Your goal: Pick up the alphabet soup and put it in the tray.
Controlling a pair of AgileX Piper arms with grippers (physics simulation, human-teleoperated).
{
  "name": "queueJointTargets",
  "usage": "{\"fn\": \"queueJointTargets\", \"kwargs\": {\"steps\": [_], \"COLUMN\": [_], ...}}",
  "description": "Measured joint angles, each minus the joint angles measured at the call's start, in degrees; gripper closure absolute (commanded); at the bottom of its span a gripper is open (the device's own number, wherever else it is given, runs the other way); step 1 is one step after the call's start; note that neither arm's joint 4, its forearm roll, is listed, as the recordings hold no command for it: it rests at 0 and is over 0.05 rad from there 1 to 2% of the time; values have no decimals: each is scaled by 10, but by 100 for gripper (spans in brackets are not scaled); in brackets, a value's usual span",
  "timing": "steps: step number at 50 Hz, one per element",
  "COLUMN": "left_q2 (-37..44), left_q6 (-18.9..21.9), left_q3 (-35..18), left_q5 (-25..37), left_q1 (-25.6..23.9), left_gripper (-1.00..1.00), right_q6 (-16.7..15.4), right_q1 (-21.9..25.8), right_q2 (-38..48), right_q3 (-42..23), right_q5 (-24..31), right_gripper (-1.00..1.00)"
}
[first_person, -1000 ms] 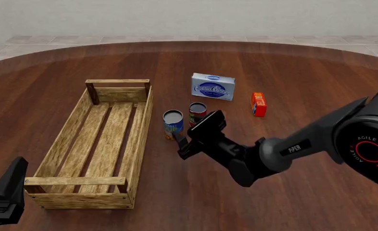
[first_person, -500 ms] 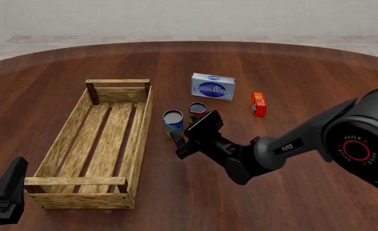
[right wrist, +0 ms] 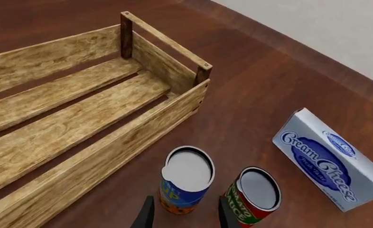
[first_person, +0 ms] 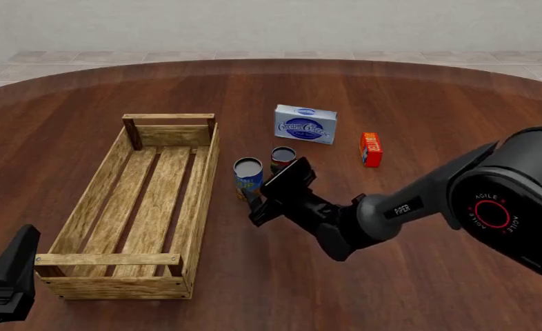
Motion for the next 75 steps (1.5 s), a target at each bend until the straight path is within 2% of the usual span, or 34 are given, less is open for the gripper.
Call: {"fn": "queueJointTargets", "kwargs": {"steps": [75], "left_q2": [0], "left_q6": [0], "left_q3": [0], "left_q5": [0], "left_q1": [0], "left_gripper": [-100], "right_q6": [-15], "right_q1": [-3], "right_q2": [43], "right_q3": [-53], "right_q5": [25], "right_gripper": [-100]}}
